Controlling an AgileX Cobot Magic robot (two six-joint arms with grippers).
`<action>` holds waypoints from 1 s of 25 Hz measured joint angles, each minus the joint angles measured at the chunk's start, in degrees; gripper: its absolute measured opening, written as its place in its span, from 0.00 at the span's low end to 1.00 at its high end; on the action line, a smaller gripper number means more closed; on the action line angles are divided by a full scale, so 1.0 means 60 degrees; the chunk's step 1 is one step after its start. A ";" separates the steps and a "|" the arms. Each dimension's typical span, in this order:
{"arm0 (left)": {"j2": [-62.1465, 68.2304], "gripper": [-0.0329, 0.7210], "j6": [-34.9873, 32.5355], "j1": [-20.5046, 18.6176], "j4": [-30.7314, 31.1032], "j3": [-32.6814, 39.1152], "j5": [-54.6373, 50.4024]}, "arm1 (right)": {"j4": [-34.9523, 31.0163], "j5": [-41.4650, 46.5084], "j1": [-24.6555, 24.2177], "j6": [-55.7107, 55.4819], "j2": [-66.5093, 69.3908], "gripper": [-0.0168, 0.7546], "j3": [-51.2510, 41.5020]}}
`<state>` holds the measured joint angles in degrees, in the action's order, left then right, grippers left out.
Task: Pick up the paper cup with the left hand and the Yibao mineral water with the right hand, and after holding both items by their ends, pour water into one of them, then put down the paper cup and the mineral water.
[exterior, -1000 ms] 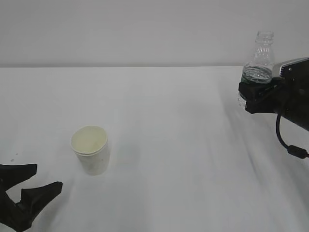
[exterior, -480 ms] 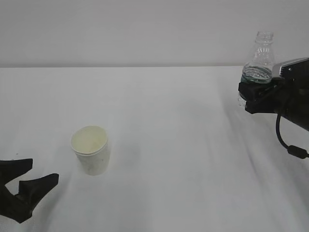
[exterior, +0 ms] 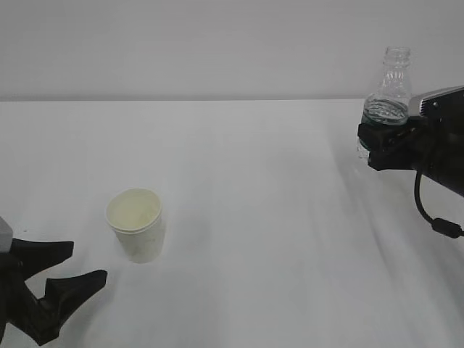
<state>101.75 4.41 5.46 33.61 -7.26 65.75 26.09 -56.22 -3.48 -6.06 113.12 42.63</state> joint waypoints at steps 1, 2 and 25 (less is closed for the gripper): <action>0.0113 0.79 0.0000 0.0000 0.0085 0.0000 0.0000 | 0.0000 0.0000 0.0000 0.0000 0.0000 0.60 0.0000; 0.0258 0.79 0.0000 0.0000 0.0198 -0.0039 0.0000 | 0.0000 0.0000 0.0000 0.0000 0.0000 0.60 0.0000; 0.1144 0.78 0.0000 0.0035 0.1317 -0.1219 0.0000 | 0.0000 0.0000 0.0000 0.0000 0.0000 0.60 0.0000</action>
<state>108.61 4.41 5.67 41.51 -14.57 65.75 26.09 -56.22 -3.48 -6.06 113.12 42.63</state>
